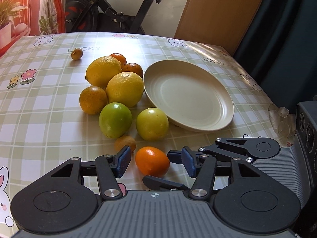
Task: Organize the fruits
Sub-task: 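Close the left tool fingers around the orange, then carry the orange in the left tool over the cream plate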
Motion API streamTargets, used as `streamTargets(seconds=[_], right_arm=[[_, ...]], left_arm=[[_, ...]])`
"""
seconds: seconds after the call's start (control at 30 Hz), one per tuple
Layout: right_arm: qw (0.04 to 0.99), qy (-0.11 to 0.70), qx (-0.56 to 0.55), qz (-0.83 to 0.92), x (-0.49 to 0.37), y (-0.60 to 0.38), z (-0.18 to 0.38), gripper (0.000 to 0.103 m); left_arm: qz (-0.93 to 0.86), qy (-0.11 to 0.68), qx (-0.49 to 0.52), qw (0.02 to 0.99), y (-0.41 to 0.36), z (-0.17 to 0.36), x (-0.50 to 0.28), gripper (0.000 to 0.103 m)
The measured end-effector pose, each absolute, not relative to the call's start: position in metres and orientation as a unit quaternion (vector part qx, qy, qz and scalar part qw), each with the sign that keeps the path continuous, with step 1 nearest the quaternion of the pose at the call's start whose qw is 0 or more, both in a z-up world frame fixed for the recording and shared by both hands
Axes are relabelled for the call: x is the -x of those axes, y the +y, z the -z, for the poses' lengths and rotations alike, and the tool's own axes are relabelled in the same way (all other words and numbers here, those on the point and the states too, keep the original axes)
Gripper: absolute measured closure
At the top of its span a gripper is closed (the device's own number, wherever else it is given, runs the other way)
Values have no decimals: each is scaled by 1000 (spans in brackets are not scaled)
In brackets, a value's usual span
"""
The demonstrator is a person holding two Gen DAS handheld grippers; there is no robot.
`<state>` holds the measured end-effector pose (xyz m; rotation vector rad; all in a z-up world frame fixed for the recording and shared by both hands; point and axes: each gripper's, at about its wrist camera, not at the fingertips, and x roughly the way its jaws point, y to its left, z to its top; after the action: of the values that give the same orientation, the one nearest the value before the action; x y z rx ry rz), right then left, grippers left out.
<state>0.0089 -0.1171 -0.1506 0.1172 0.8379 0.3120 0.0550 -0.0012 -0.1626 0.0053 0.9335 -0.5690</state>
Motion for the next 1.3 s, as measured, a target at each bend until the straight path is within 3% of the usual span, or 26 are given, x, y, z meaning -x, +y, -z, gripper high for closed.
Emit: streamTargets(seconds=[0.13,0.4,0.57,0.67,1.3], right_arm=[[899,406,-62,-150,-9,-118,152,59],[898,409,-68,-149,-9,-120,154,60],[897,410,-67,-148,-9,-119,155,61],[897,410,-67,-148,-9,-119,155,62],[910,391,-74,-115,1,-129,144,65]], left_arm=[[255,454,12,853,2,171,-55,56],[237,445,21,864,9,173,-54,52],[247,449,22,859,8,175,-52,54],[252,449,27,857,9,175,-52,60],[299,405,-14,864,-15,151,-46,62]])
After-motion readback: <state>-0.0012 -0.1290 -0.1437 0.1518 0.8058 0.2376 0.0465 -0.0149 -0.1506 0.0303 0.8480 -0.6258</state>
